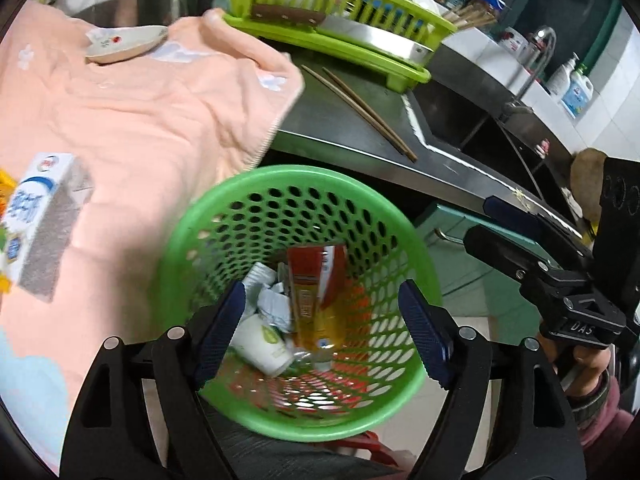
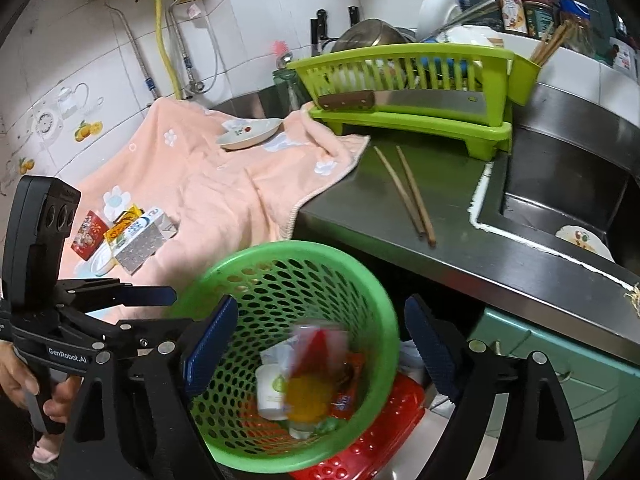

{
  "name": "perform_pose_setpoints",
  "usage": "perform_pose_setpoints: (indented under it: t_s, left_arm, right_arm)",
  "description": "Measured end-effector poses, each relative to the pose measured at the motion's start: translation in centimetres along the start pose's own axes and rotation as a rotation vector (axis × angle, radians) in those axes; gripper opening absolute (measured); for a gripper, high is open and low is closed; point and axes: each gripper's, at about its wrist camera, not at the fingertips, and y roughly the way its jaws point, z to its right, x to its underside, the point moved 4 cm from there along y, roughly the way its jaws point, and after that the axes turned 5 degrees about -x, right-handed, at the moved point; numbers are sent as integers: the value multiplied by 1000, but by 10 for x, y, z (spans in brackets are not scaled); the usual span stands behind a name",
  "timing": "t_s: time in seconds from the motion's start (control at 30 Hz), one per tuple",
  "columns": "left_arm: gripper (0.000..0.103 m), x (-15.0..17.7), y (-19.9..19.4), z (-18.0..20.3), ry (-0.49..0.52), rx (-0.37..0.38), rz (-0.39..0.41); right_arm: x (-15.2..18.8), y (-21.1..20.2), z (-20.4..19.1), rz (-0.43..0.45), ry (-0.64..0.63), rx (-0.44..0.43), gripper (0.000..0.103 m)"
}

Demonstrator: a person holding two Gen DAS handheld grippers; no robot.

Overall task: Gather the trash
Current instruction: 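Move both tools back over the towel toward the snack bag and carton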

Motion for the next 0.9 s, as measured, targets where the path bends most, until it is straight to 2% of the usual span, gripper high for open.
perform_pose_setpoints:
  t_s: [0.2,0.4,0.63,0.77,0.9]
  left_arm:
    - [78,-1,-25,-40,-47,-68,51]
    - [78,-3,-59,-100,-122,-167,122]
    - [78,-23,-86,-173,-222,-283,190]
    - [78,-37,-89,-207,-257,-321,205]
    - [78,-48,-79,-234,-284,-318,183]
  right_arm:
    - [-7,14,-29,-17,-51,-37,86]
    - [-14,30,-62,-34,-95,-84,86]
    - [-18,46,-95,-55,-145,-122,87]
    - [-21,54,-110,-64,-161,-140,87]
    - [-24,63,-119,-77,-170,-153,87]
